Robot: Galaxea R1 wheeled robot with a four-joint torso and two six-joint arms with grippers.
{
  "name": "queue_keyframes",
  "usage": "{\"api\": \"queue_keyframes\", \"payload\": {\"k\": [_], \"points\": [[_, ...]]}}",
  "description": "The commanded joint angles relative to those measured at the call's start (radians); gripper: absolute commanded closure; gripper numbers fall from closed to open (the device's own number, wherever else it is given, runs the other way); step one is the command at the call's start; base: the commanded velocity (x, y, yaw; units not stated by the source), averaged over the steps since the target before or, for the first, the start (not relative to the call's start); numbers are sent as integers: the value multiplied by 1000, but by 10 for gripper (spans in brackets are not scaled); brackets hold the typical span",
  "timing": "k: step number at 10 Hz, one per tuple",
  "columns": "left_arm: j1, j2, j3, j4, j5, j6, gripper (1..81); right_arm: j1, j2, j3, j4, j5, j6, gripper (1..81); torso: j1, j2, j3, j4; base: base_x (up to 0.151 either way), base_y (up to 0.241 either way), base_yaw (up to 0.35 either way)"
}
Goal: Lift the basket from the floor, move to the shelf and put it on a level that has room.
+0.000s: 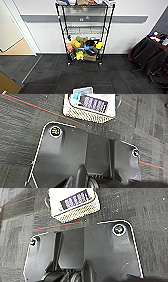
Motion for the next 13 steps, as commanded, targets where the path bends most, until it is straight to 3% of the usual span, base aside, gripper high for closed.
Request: {"api": "queue_keyframes", "payload": {"k": [1,2,3,6,11,12,13], "points": [[-36,-60,116,-8,50,-3,10,36,-10,5,-10,-44,4,10,63,-97,0,0,0,0,0],[-33,-69,133,-15,49,-6,10,36,-10,5,-10,-44,2,10,84,-132,0,0,0,0,0],[-32,-65,130,-26,50,-4,10,32,-10,5,-9,-44,4,10,106,-167,-65,0,0,0,0],[-29,-66,113,-63,42,-4,10,33,-7,5,1,-44,5,10,163,-258,-125,0,0,0,0],[-33,-66,107,-84,36,-6,10,36,-8,12,-9,-47,5,10,269,-424,-281,0,0,0,0],[-39,-66,104,-87,36,-6,10,41,-8,12,-10,-47,5,10,290,-458,-219,0,0,0,0],[-47,-66,104,-86,36,-18,10,56,-8,12,-12,-56,5,10,310,-489,-248,0,0,0,0]]}}
